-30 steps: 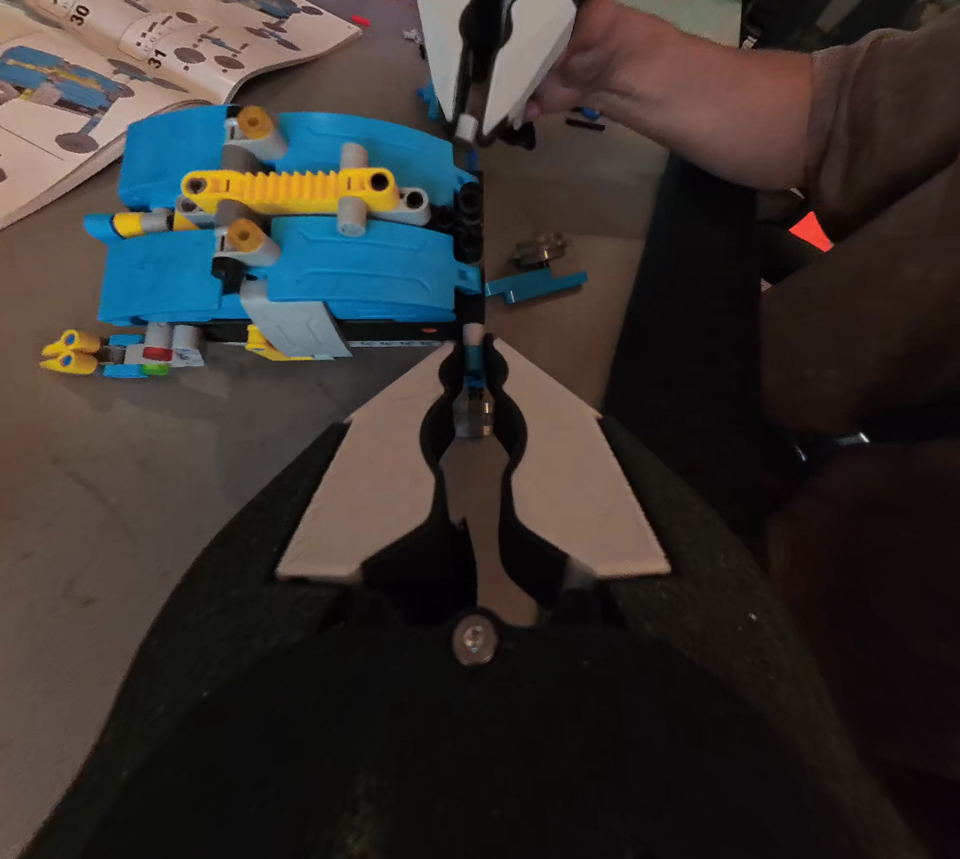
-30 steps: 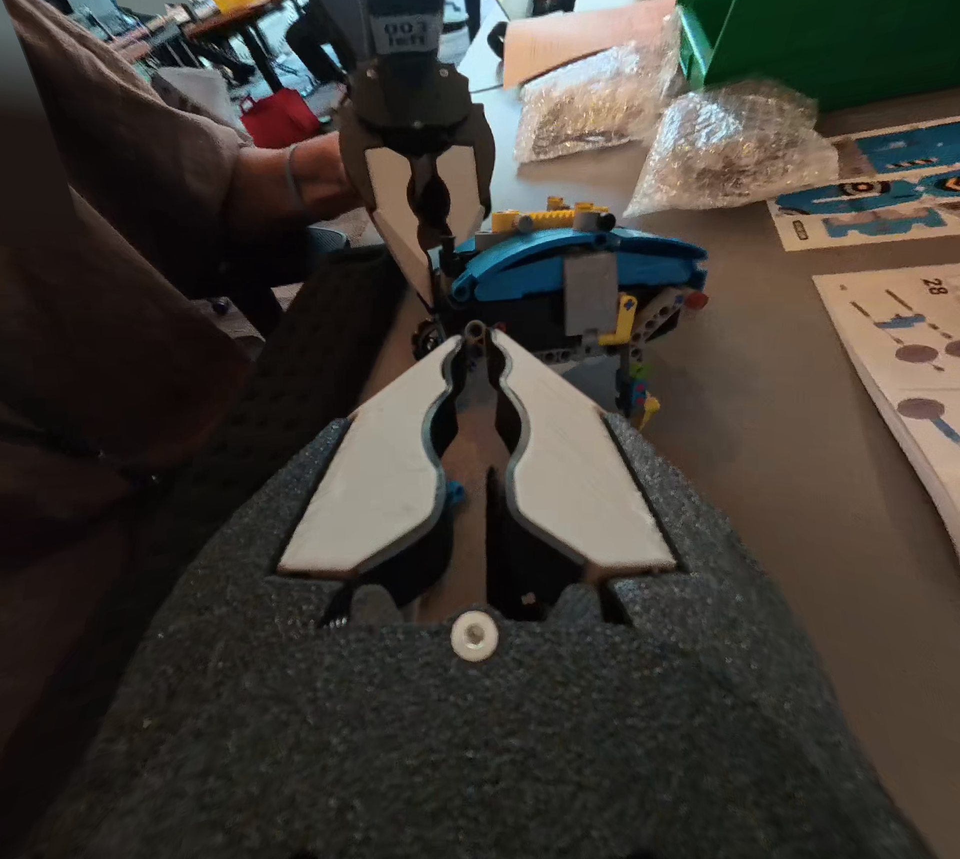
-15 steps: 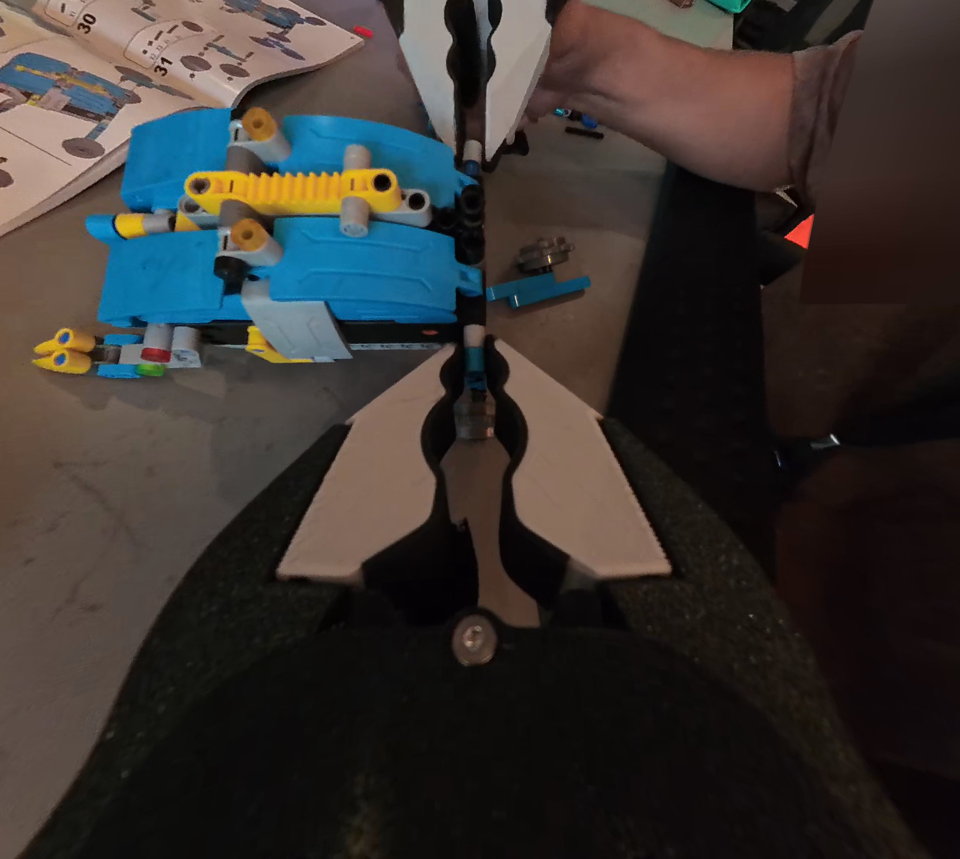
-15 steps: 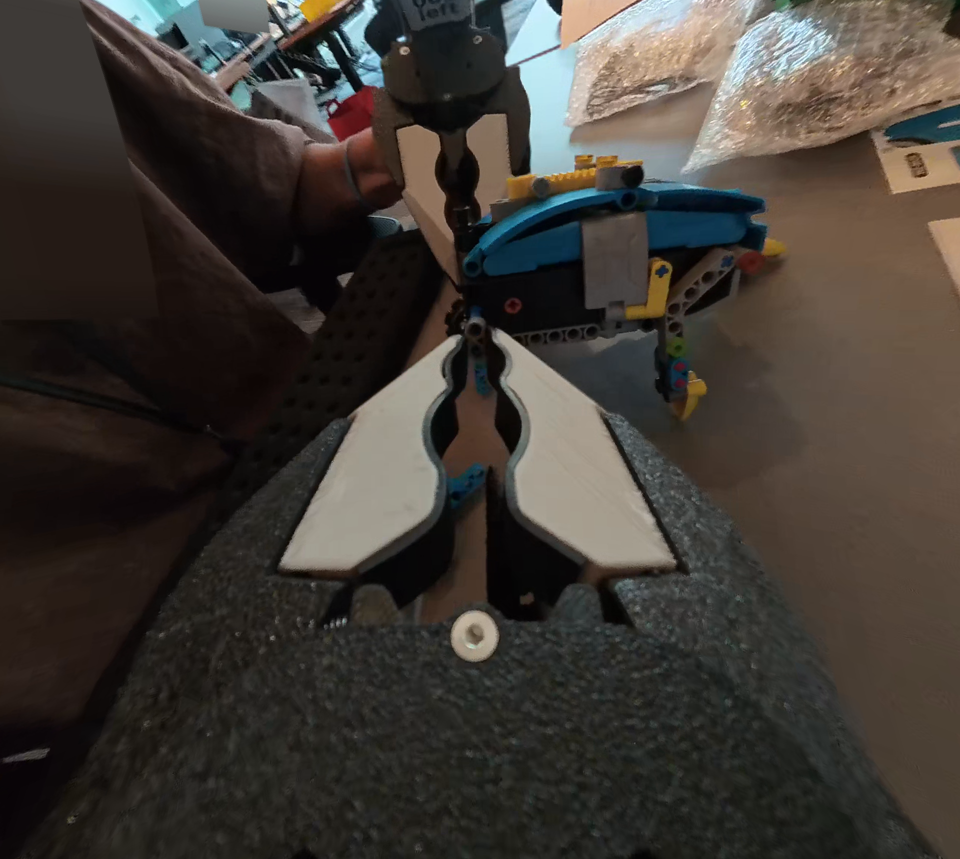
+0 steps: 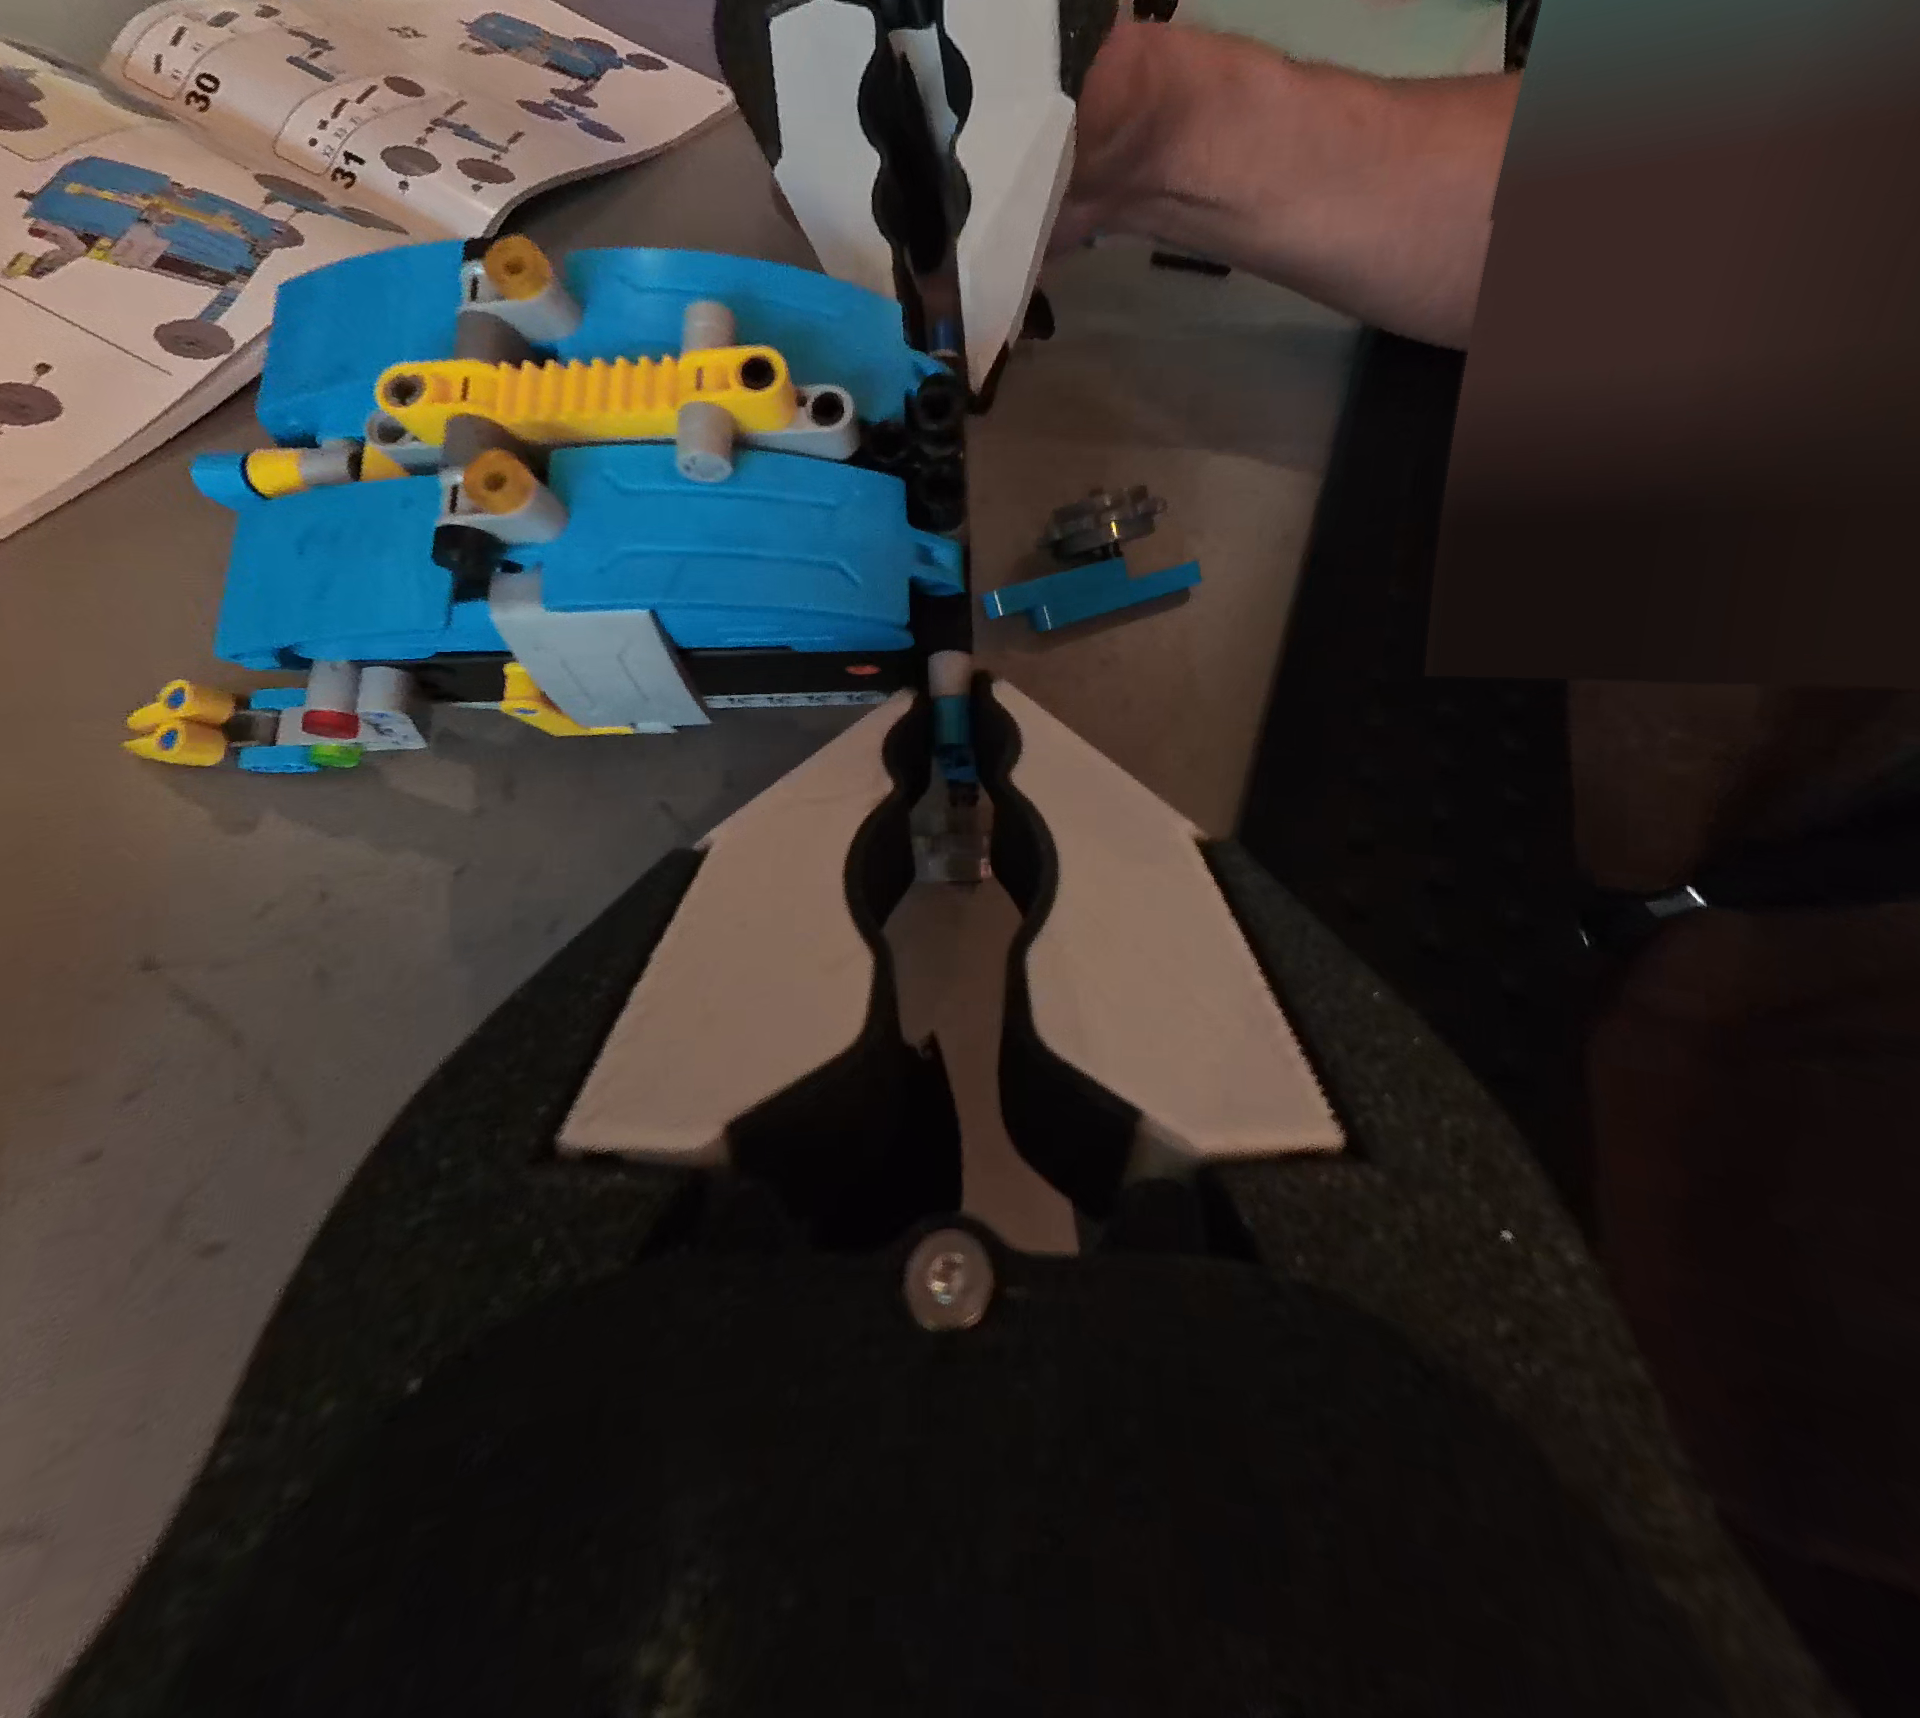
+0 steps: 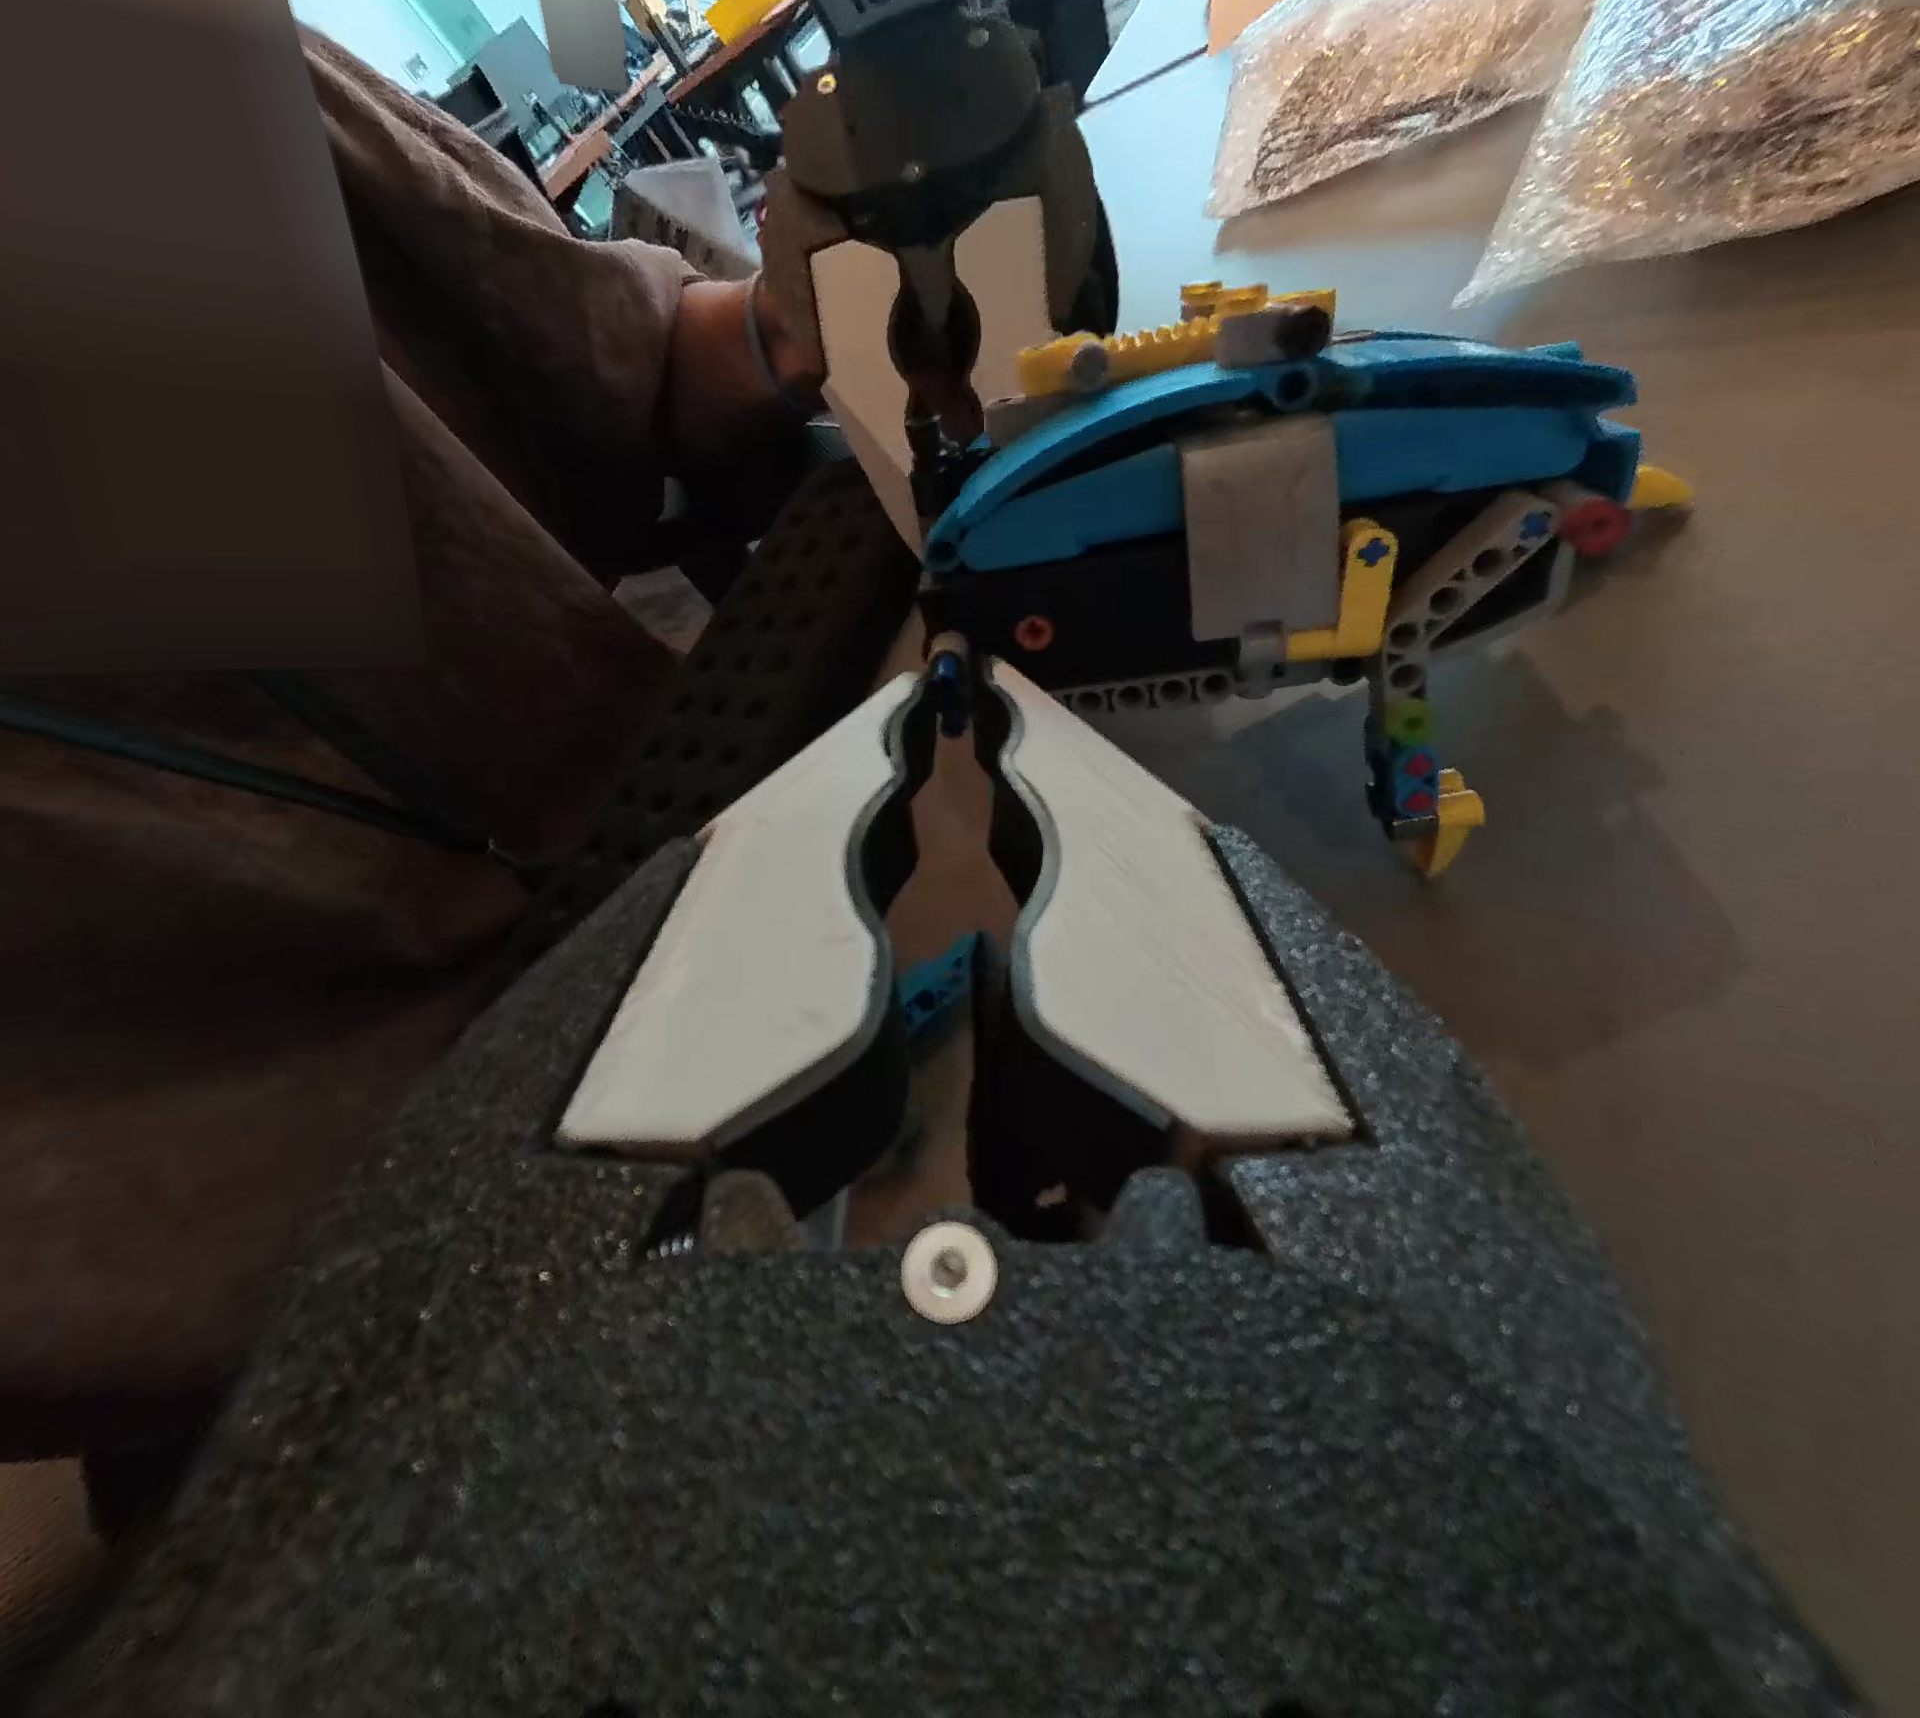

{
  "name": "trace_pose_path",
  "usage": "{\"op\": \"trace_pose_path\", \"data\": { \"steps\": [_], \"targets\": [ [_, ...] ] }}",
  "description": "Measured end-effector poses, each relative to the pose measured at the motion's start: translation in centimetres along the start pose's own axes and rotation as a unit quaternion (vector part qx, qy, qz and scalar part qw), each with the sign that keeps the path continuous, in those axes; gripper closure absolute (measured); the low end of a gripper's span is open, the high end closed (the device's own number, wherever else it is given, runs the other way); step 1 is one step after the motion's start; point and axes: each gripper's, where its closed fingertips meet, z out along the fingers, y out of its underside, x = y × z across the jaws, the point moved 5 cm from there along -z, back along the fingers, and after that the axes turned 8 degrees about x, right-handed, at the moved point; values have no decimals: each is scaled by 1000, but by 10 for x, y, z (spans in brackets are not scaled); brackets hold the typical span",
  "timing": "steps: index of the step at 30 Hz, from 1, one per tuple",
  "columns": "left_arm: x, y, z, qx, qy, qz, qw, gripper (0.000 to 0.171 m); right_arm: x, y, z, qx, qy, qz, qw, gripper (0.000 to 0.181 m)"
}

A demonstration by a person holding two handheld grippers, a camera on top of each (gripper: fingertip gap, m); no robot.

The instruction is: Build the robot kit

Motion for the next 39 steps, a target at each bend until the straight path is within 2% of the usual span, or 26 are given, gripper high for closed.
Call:
{"op": "trace_pose_path", "data": {
  "steps": [15, 18, 20, 23, 27, 32, 35, 39],
  "targets": [
    [2, 0, 2, -8, -10, 10, 1000, 166, -1, -1, 2, 10, 30, -3, 1000, 173],
    [1, -2, 4, -11, -18, 17, 1000, 165, 0, -4, -4, -7, 65, -3, 998, 173],
    [2, -2, 4, -16, -18, 16, 1000, 165, -4, -9, -16, -15, 108, -2, 994, 155],
    [2, -1, 2, -16, -24, 7, 1000, 164, -25, -7, -40, -30, 175, -23, 984, 154],
    [3, 0, -1, -17, -38, 14, 999, 163, -53, 51, -38, -131, 234, -11, 963, 139],
    [1, 1, -4, -15, -70, 12, 997, 154, -82, 95, -51, -112, 323, -4, 940, 142],
    [1, 1, -7, -11, -82, 6, 997, 153, -93, 111, -92, -135, 422, -11, 896, 145],
    [0, 1, -9, -6, -92, 8, 996, 150, -87, 112, -157, -92, 538, -1, 838, 144]
  ]
}}
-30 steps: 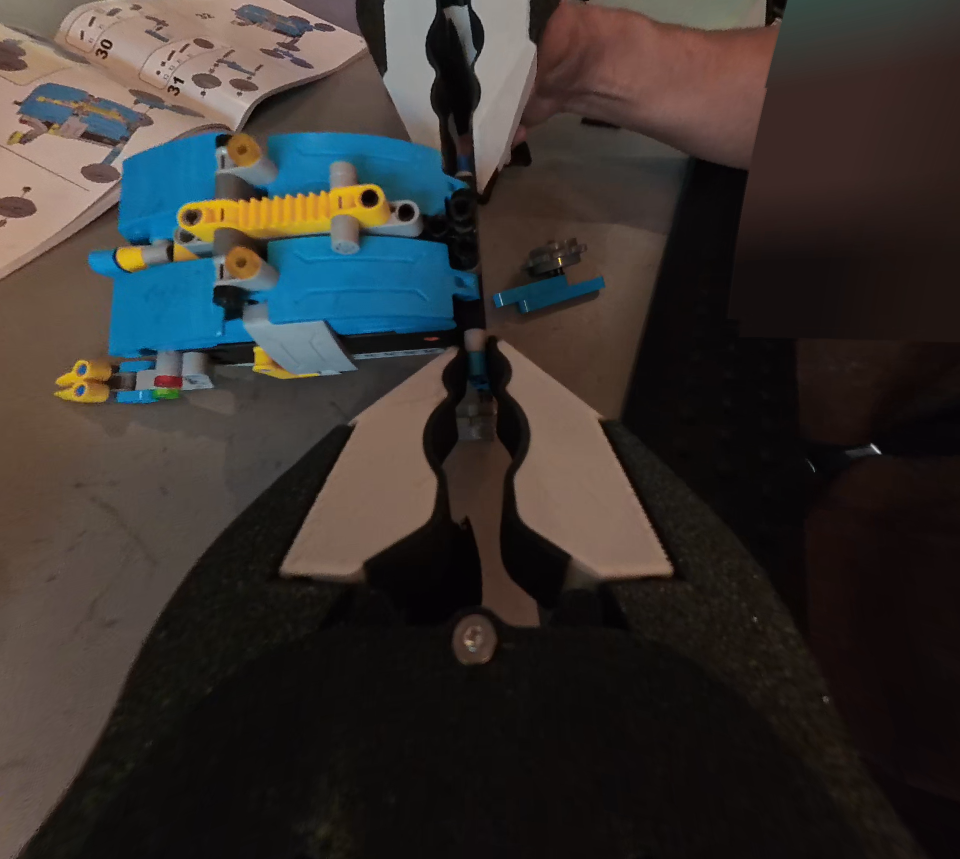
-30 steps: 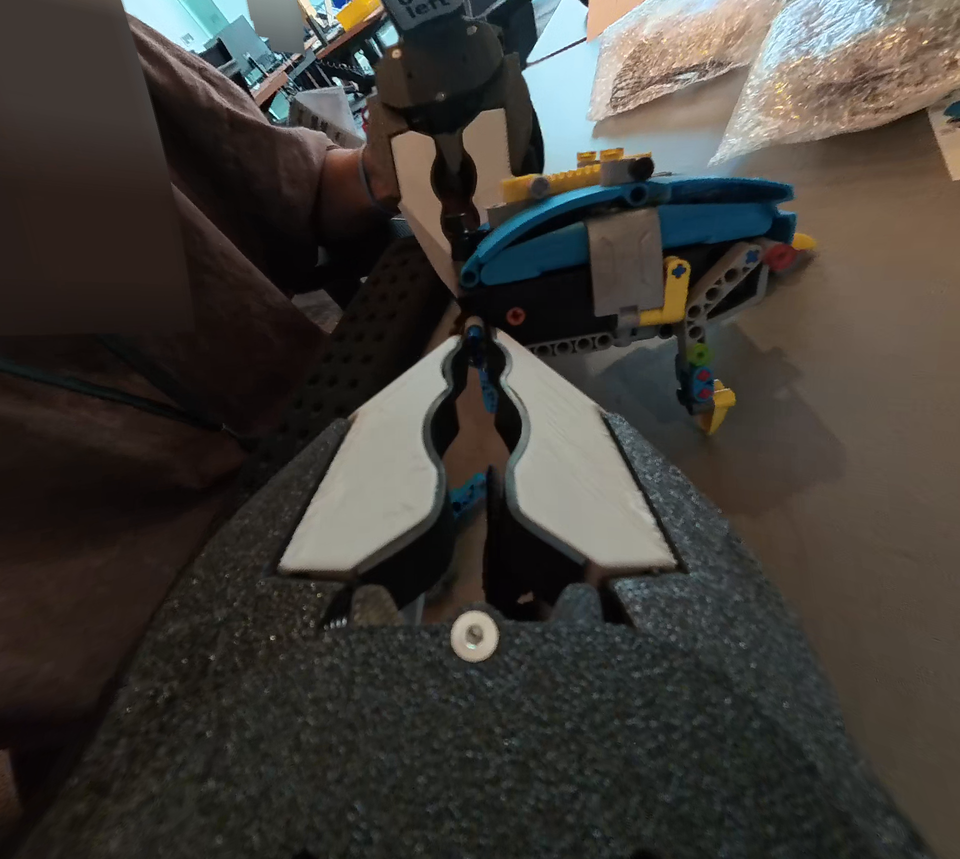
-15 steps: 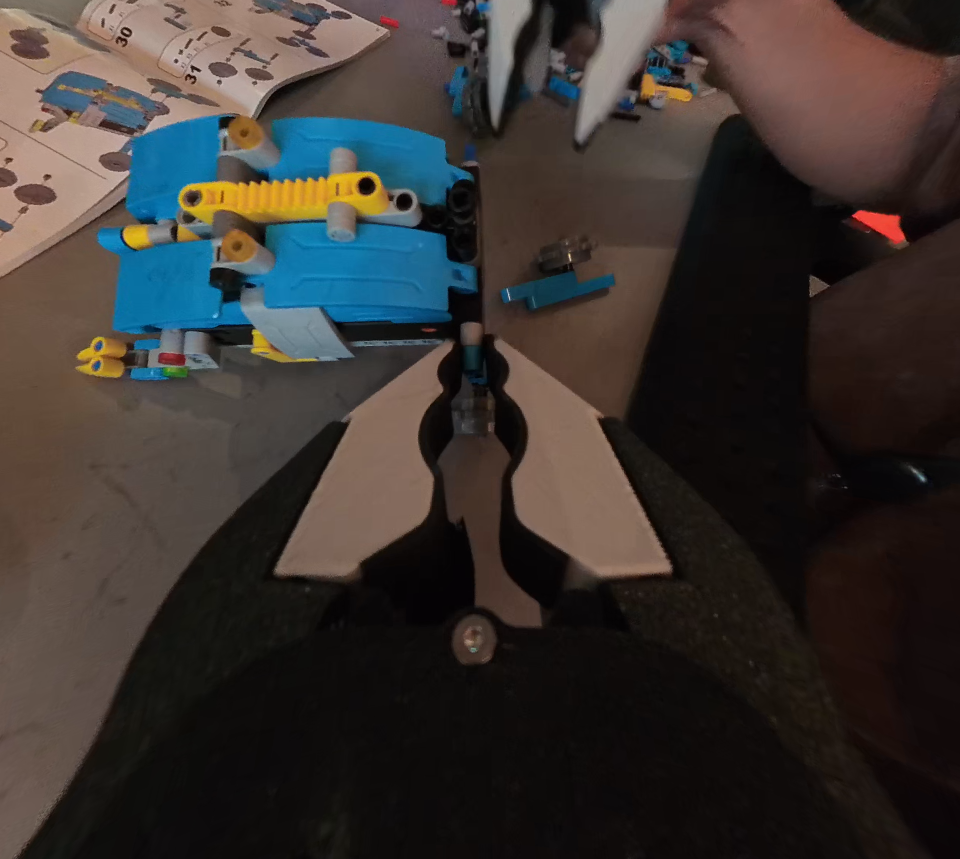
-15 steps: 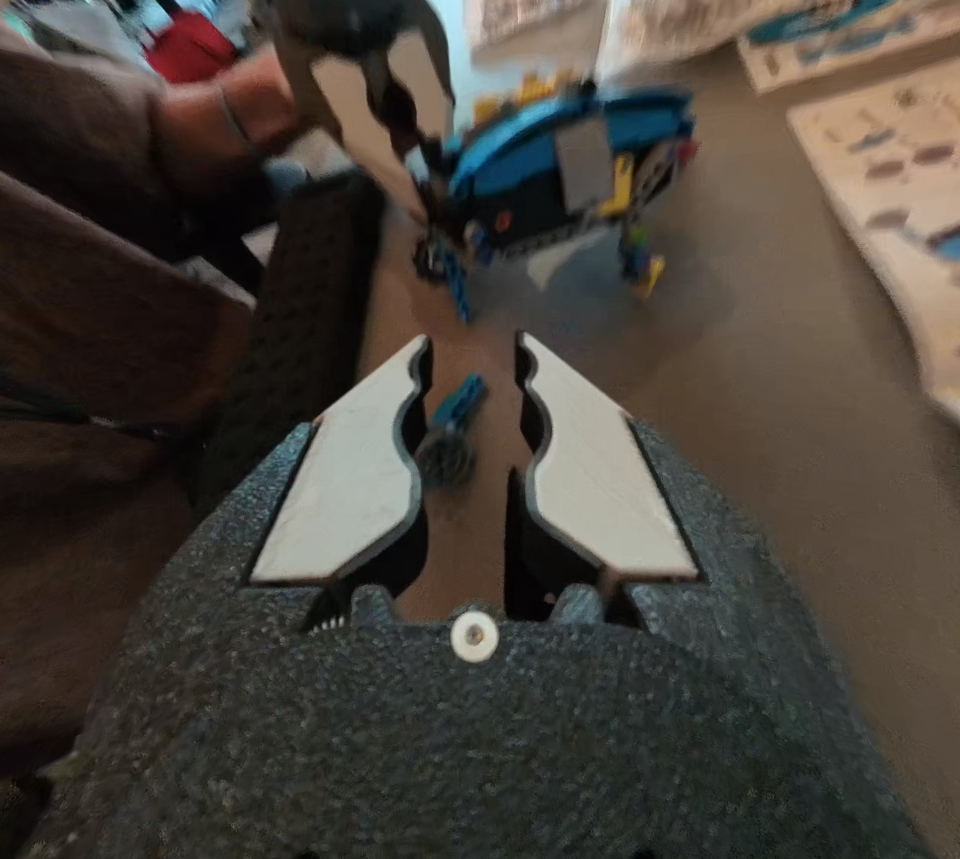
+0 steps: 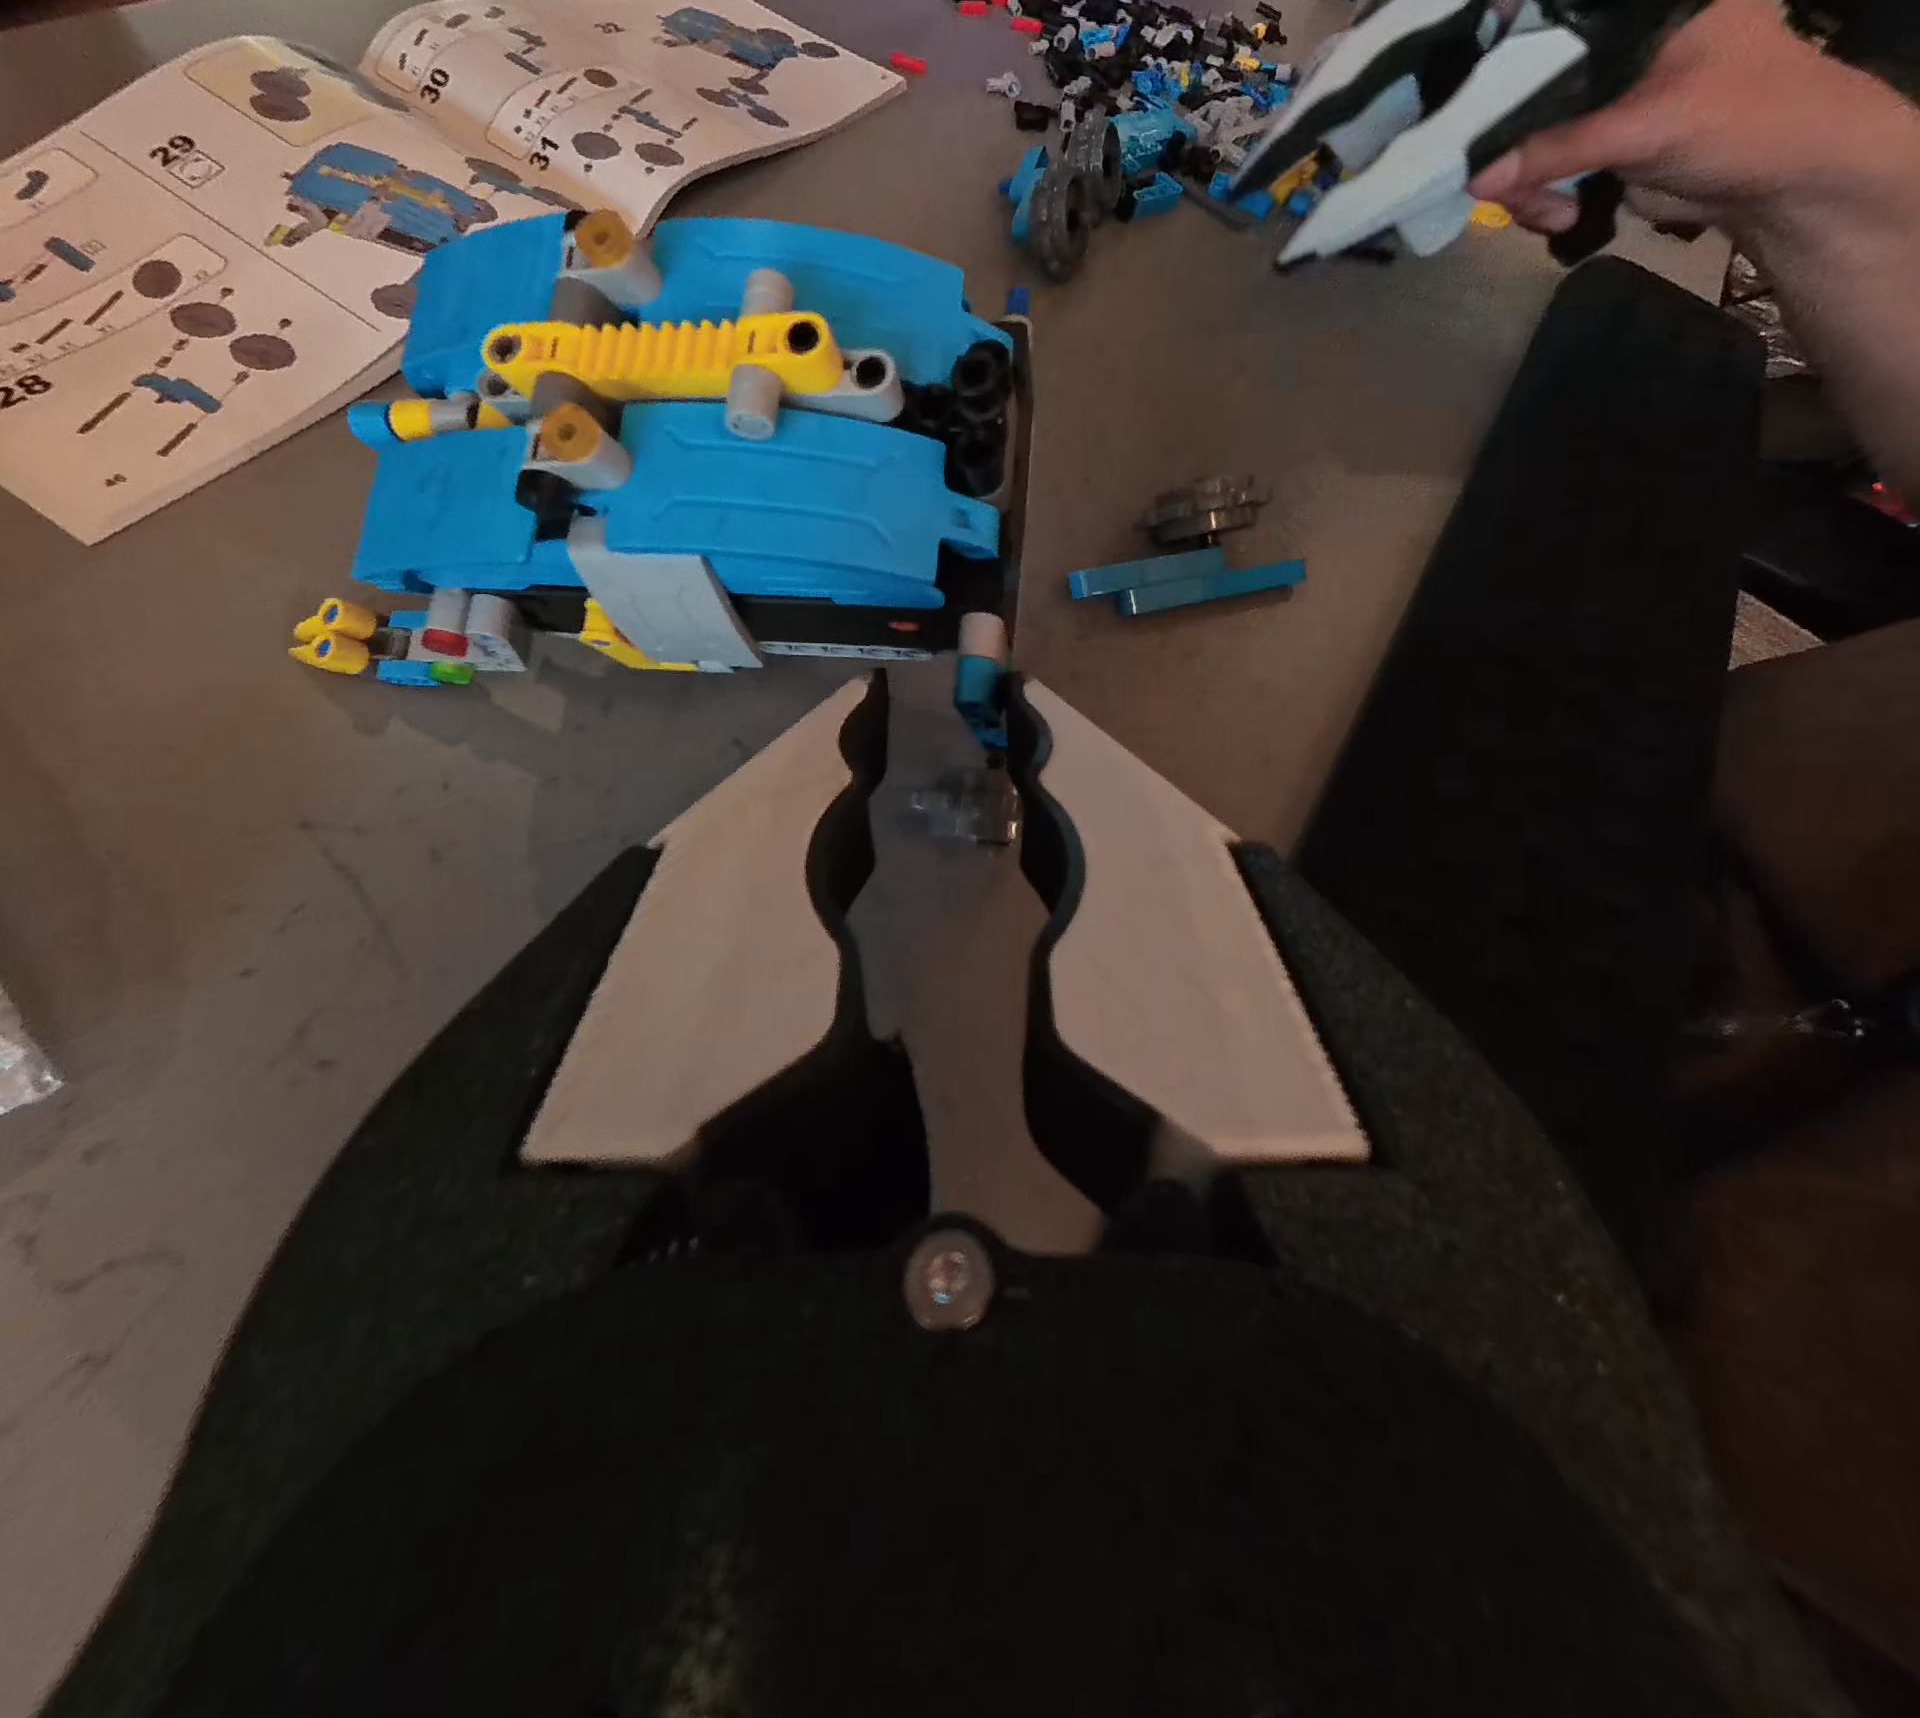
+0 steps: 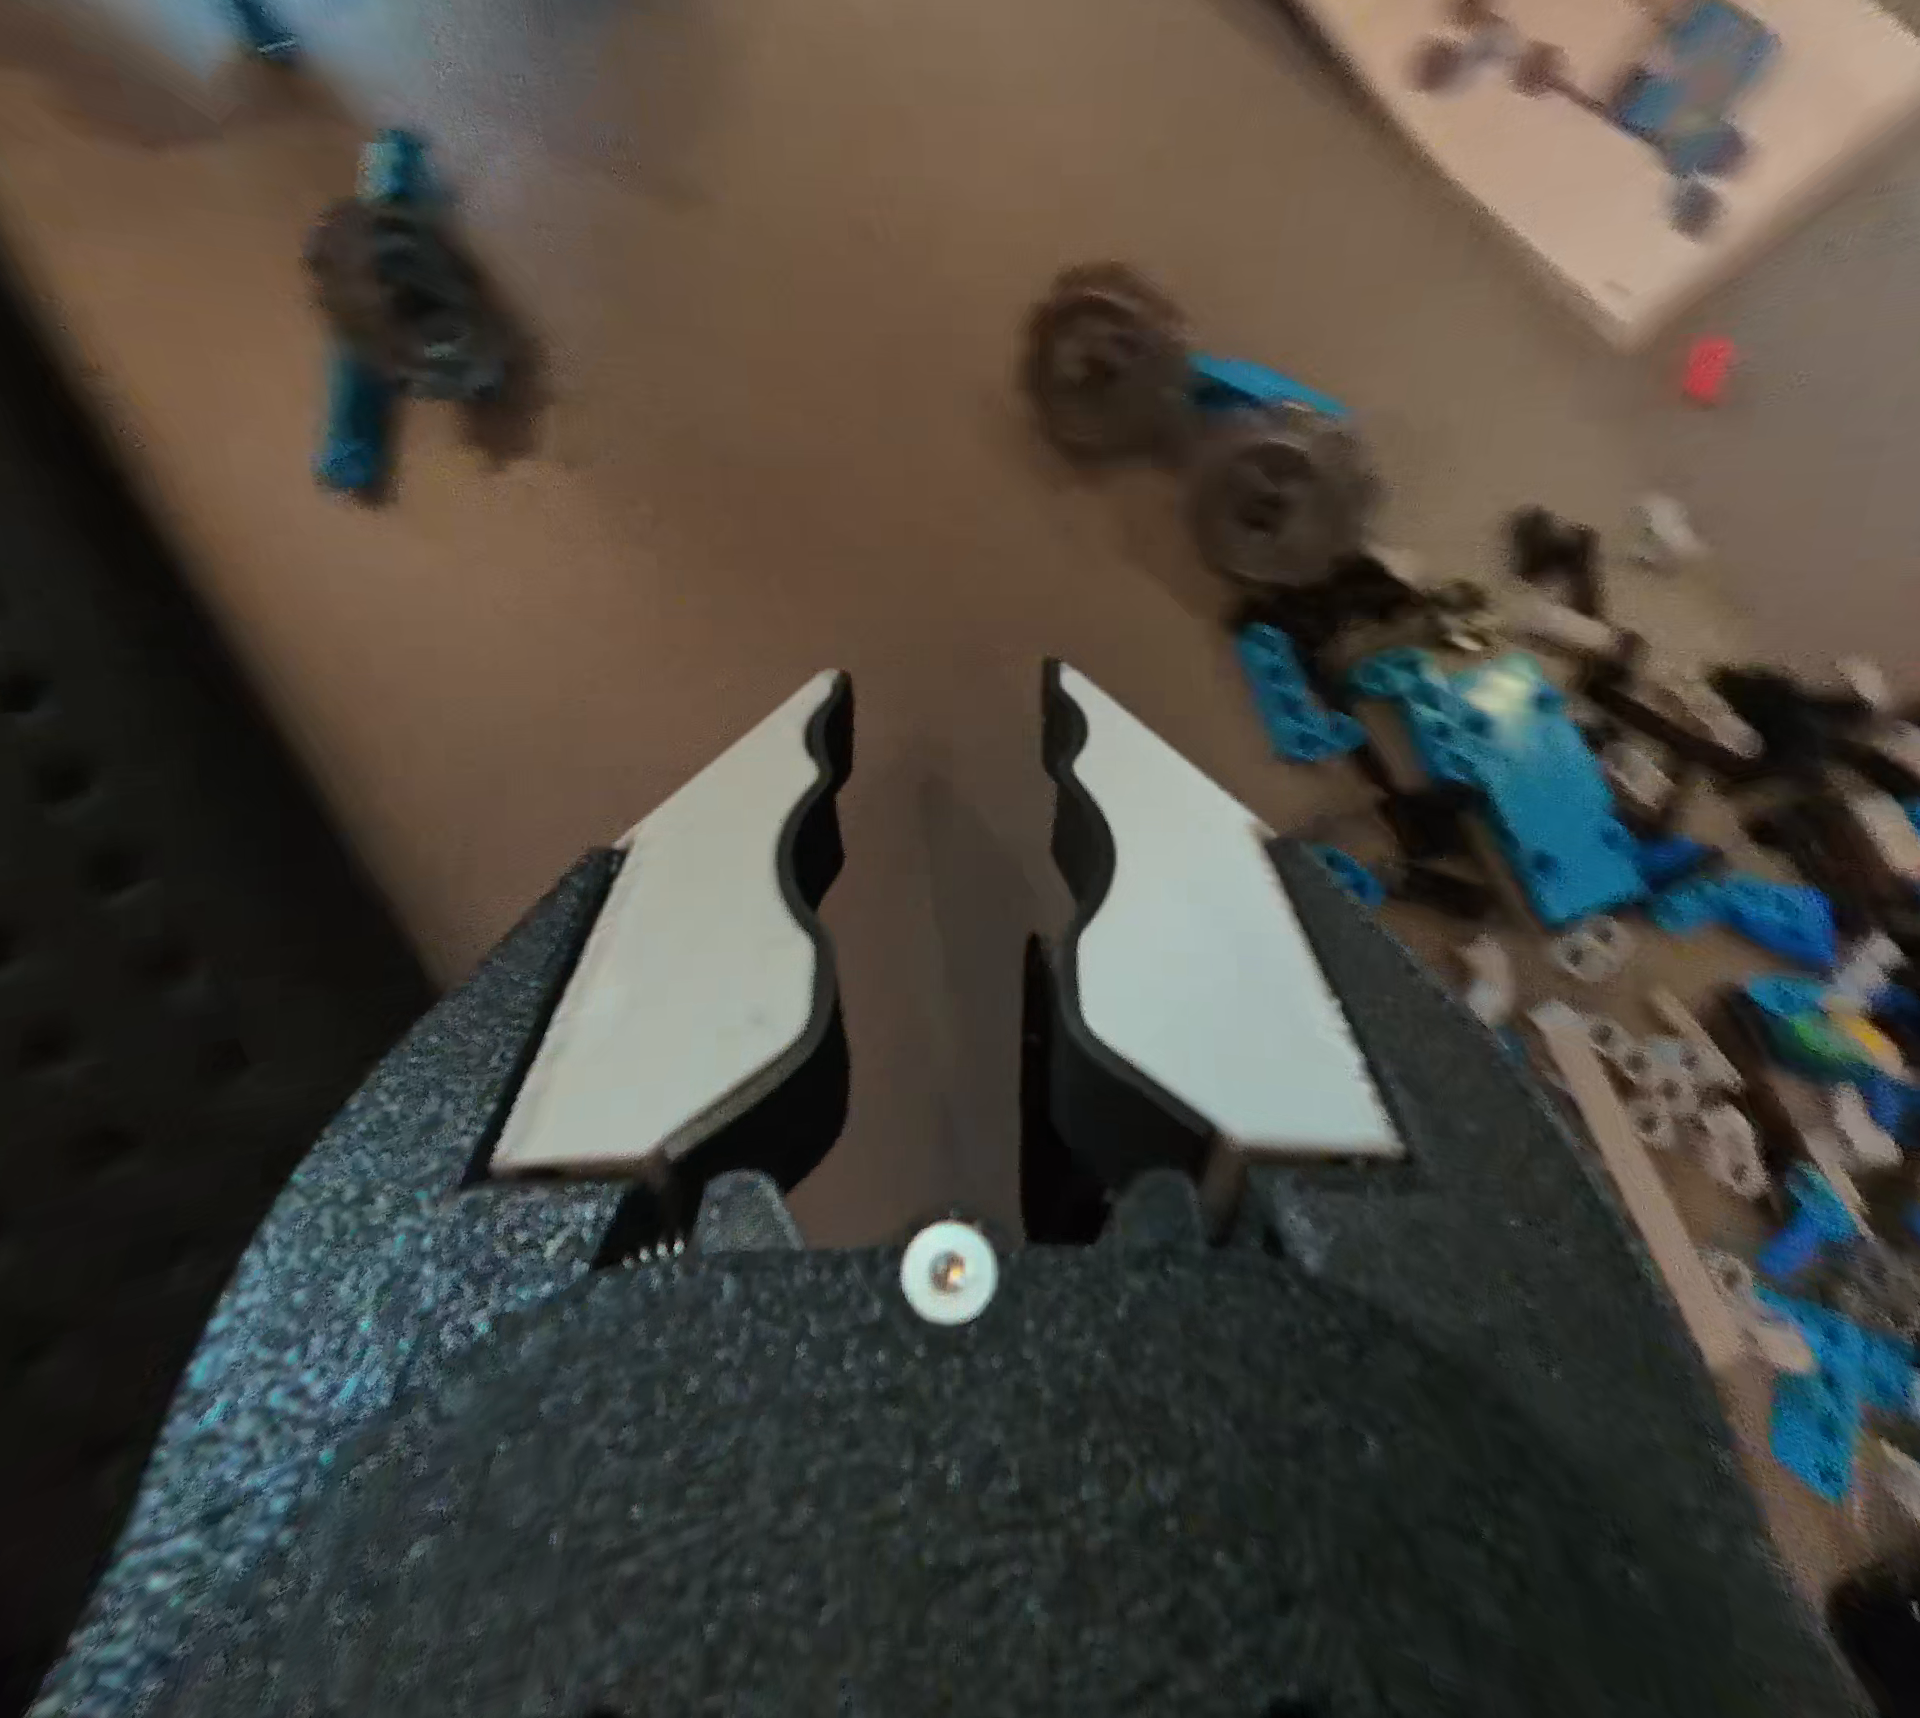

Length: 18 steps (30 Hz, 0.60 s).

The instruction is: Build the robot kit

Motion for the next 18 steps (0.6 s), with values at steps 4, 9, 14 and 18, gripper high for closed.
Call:
{"op": "trace_pose_path", "data": {
  "steps": [4, 9, 14, 18],
  "targets": [
    [0, 0, -1, -5, -9, 11, 1000, 149, 35, -4, 13, 49, 30, 85, 995, 135],
    [-5, 0, -10, -9, -41, 31, 999, 150, 48, -19, 26, 64, 73, 62, 993, 122],
    [-6, -1, -11, -3, -42, 22, 999, 150, 59, -24, 44, 19, 78, 22, 996, 123],
    [-3, -1, -13, 0, -44, 32, 999, 150, 52, -22, 53, 6, 46, 33, 998, 128]
  ]
}}
